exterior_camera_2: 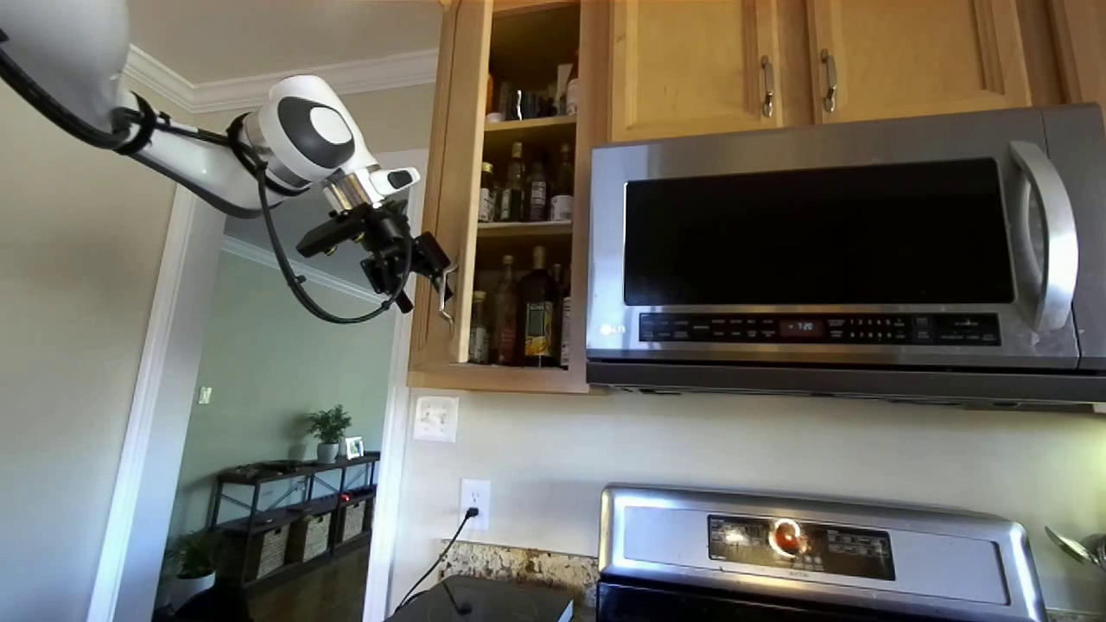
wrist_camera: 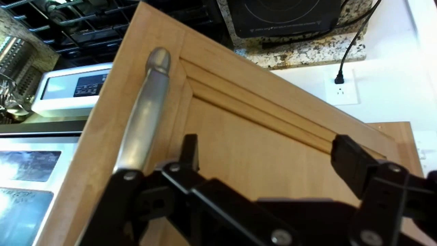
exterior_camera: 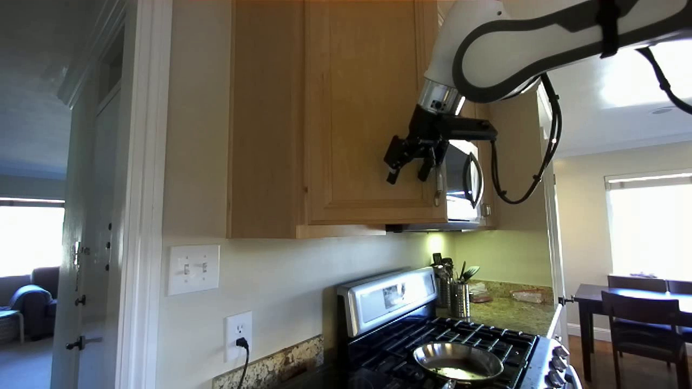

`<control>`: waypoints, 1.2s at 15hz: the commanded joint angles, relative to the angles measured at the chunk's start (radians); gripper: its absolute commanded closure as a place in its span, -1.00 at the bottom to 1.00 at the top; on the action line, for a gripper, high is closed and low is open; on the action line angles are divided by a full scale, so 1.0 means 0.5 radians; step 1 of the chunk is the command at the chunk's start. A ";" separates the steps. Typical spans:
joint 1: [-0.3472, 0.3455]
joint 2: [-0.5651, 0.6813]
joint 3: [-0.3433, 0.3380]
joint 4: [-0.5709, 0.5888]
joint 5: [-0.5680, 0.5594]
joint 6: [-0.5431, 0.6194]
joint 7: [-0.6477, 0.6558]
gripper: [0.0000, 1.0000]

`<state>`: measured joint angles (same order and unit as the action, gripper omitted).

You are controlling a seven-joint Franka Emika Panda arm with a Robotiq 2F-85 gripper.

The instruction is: Close the open upper cabinet door

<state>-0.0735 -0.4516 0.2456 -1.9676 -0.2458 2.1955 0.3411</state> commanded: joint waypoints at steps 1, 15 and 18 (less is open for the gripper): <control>-0.048 0.161 -0.059 0.161 -0.110 0.065 0.036 -1.00; 0.066 0.990 -0.276 0.908 -0.070 0.129 -0.026 -1.00; 0.134 1.087 -0.291 1.020 -0.050 0.085 -0.053 -1.00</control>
<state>-0.0539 0.0299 0.1254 -1.5439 -0.2827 2.2586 0.3337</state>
